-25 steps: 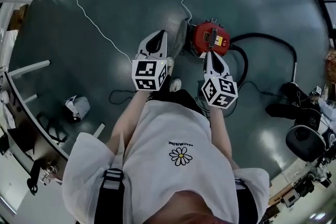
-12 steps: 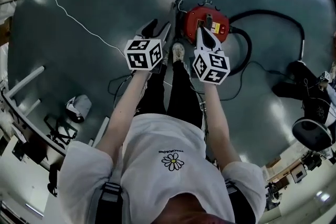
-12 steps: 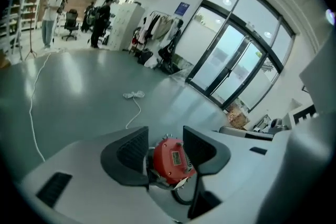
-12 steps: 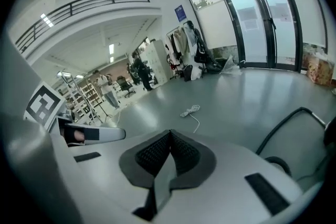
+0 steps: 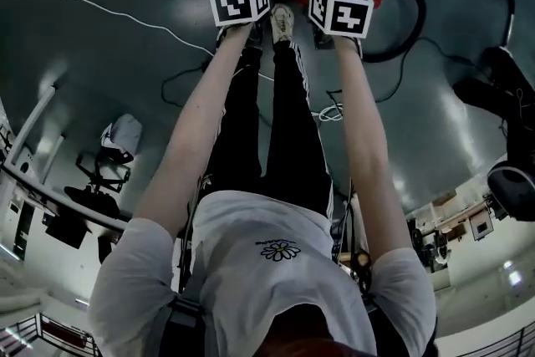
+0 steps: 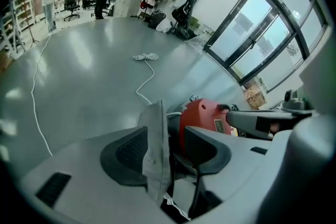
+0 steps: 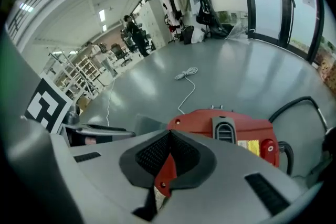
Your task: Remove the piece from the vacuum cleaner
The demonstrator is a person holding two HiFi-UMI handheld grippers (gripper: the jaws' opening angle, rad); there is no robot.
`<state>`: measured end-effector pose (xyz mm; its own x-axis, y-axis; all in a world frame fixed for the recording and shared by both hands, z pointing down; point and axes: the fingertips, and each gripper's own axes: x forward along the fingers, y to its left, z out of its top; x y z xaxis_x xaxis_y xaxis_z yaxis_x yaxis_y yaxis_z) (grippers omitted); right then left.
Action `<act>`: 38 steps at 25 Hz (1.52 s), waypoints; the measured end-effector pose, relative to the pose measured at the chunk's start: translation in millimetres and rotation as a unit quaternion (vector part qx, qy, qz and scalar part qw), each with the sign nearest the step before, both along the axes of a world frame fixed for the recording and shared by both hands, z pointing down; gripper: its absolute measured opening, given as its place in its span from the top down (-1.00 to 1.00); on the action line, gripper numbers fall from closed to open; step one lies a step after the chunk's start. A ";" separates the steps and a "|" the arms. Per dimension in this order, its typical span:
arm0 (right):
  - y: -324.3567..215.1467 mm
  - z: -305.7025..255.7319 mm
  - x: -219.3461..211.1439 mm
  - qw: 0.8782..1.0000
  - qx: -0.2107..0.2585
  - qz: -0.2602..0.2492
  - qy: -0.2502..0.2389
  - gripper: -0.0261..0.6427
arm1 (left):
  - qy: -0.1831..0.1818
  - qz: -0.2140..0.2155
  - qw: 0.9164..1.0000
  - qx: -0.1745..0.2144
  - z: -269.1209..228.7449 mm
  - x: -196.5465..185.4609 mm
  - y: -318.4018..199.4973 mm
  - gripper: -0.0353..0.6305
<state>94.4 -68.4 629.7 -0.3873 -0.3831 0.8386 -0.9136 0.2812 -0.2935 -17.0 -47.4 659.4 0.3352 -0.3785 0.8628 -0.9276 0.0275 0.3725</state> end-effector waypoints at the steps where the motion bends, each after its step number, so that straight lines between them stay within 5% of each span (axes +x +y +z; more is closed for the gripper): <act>1: -2.3 6.2 -3.3 1.000 -0.012 -0.002 -0.001 0.89 | -0.006 0.006 1.000 -0.001 6.7 0.4 -0.9 0.30; 6: 1.1 36.1 -15.5 0.993 -0.110 -0.014 0.027 0.89 | -0.030 0.025 0.999 -0.003 22.2 2.6 -8.6 0.30; 12: 0.1 41.5 -21.4 0.969 -0.246 0.018 0.004 0.89 | -0.067 0.027 0.997 -0.014 48.0 -13.6 -9.4 0.30; 18: -4.0 40.6 -20.3 0.972 -0.228 0.017 0.059 0.89 | -0.047 0.065 0.996 -0.025 57.6 -3.5 -2.4 0.31; 22: -5.6 40.0 -19.4 0.971 -0.221 -0.002 0.089 0.89 | -0.045 0.066 0.996 -0.028 61.1 0.0 4.1 0.84; 28: -8.9 37.9 -15.9 0.974 -0.204 -0.006 0.100 0.89 | -0.068 0.086 0.994 -0.001 70.7 -10.3 9.9 0.84; 32: -3.7 37.5 -19.8 0.975 -0.182 -0.014 0.125 0.89 | -0.053 0.054 0.997 0.004 72.2 -36.8 32.0 0.84; 38: -10.0 41.0 -18.2 0.971 -0.214 -0.023 0.104 0.89 | -0.064 0.038 0.997 0.019 70.1 -38.9 32.7 0.84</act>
<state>76.2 -78.4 670.8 -0.2003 0.0323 0.9792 -0.9552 0.2159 -0.2026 -55.9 -14.7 729.5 0.2526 -0.3893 0.8858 -0.9664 -0.0557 0.2511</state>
